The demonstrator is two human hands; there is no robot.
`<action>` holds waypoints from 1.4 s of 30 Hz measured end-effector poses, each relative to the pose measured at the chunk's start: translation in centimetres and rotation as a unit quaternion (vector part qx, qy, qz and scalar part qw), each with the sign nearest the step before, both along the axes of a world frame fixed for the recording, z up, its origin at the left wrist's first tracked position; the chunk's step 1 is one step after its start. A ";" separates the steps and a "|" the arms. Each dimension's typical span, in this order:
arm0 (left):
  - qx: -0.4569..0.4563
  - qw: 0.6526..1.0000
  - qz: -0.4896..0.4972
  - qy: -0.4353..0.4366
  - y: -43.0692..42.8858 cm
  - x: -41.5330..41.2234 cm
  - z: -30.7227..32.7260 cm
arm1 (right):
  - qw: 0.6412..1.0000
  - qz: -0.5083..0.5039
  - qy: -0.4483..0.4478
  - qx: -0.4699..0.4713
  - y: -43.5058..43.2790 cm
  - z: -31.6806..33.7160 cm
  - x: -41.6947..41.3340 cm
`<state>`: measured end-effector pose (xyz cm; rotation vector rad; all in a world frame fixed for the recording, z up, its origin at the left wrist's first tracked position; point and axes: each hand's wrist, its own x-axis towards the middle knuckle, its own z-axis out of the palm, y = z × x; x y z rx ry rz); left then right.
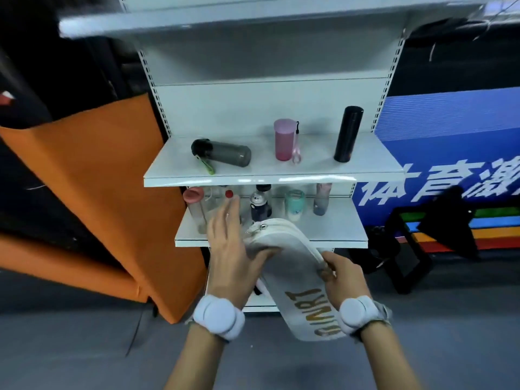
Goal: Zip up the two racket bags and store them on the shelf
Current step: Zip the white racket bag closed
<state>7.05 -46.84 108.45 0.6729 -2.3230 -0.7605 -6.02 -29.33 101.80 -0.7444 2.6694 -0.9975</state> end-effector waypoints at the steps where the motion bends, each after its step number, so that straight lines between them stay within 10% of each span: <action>1: 0.055 0.998 -0.027 -0.006 -1.4 0.4 0.0 | 1.000 0.006 -0.003 0.005 -1.1 -0.1 0.2; 10: 0.024 0.999 -0.016 -0.018 -2.8 0.4 0.1 | 0.993 0.087 -0.009 0.084 -5.1 2.4 -0.5; 17: -0.021 0.998 0.027 -0.044 -1.3 -1.5 -0.7 | 0.973 0.169 0.036 -0.151 -5.5 9.5 -0.9; 42: 0.020 0.996 0.086 0.003 2.5 -2.8 -0.8 | 0.943 0.193 -0.059 -0.266 -4.7 10.4 -2.9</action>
